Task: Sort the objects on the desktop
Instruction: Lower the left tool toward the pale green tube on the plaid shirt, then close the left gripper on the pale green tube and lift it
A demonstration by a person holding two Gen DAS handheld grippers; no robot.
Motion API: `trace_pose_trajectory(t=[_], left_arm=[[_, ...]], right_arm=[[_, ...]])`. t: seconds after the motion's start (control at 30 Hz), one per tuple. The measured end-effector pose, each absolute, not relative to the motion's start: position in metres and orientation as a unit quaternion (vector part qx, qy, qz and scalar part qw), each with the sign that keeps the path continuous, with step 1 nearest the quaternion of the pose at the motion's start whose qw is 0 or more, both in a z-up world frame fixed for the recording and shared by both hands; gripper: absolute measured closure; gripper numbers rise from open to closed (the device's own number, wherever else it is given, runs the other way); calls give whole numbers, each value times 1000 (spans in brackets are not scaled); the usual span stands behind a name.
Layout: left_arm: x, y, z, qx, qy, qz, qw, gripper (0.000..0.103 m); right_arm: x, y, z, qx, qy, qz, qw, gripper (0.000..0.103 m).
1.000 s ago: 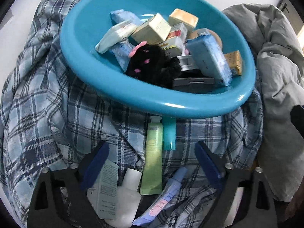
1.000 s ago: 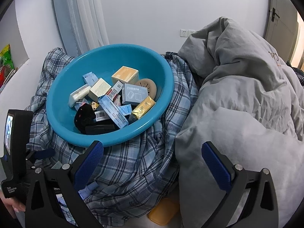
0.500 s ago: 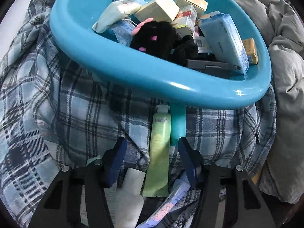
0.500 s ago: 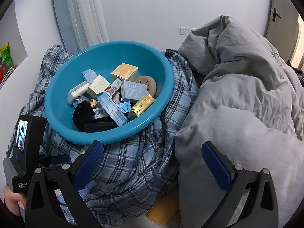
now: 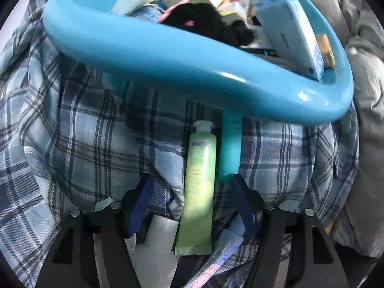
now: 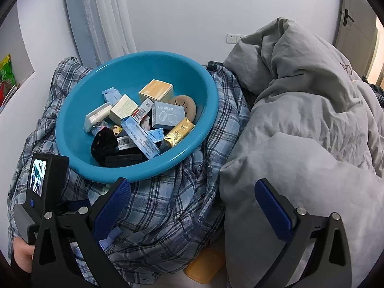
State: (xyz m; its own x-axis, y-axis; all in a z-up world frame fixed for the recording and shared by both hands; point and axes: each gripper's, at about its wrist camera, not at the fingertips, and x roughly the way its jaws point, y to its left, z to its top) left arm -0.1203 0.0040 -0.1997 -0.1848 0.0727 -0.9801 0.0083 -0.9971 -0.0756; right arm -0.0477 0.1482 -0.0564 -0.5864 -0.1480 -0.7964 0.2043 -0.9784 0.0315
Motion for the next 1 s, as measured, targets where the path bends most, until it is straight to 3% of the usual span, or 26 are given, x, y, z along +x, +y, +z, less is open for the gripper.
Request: trace_pose_trajectory(t=[0.07, 0.13, 0.6, 0.73, 1.0], left_arm=[[-122, 3, -196, -637, -38, 770, 20, 59], [-126, 0, -192, -639, -50, 767, 24, 68], [-142, 13, -193, -639, 1, 768, 31, 70], [-156, 9, -188, -634, -23, 772, 31, 75], [-170, 11, -142, -592, -43, 804, 42, 76]], right_arm=[[-47, 148, -56, 442, 33, -891, 100, 0], [-47, 149, -54, 440, 32, -892, 100, 0], [-46, 153, -55, 443, 33, -891, 95, 0], [-37, 151, -56, 444, 17, -889, 110, 0], [-28, 147, -59, 444, 13, -887, 122, 0]])
